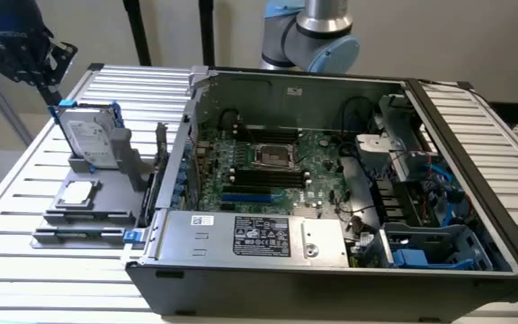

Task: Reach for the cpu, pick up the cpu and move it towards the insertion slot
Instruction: 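Pick up the cpu and move it towards the insertion slot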

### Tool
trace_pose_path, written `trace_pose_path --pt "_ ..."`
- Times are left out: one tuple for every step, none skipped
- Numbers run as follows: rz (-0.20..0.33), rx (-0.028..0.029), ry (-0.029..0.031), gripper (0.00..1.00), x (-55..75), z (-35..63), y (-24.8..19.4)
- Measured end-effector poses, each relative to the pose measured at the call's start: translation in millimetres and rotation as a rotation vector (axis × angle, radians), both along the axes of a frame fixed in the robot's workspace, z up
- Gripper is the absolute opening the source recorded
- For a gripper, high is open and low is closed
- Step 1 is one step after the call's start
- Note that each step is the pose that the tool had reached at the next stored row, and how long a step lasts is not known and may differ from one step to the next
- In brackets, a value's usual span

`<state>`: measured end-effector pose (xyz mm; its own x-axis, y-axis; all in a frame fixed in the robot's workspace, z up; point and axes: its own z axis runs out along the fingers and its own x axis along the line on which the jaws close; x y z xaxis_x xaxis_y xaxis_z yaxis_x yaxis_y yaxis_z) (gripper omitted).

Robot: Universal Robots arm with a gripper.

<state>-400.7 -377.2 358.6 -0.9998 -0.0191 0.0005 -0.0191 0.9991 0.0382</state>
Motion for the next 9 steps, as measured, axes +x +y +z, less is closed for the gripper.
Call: trace_pose_path --pt "0.000 0.0000 0.0000 0.11 0.0 0.0 0.0" --pt "0.000 0.0000 0.0000 0.11 0.0 0.0 0.0" --pt "0.000 0.0000 0.0000 0.11 0.0 0.0 0.0" --pt "0.000 0.0000 0.0001 0.11 0.0 0.0 0.0" --pt "0.000 0.0000 0.0000 0.11 0.0 0.0 0.0" --pt "0.000 0.0000 0.0000 0.11 0.0 0.0 0.0" --pt "0.000 0.0000 0.0000 0.11 0.0 0.0 0.0" --pt "0.000 0.0000 0.0000 0.11 0.0 0.0 0.0" --pt "0.000 0.0000 0.0000 0.11 0.0 0.0 0.0"
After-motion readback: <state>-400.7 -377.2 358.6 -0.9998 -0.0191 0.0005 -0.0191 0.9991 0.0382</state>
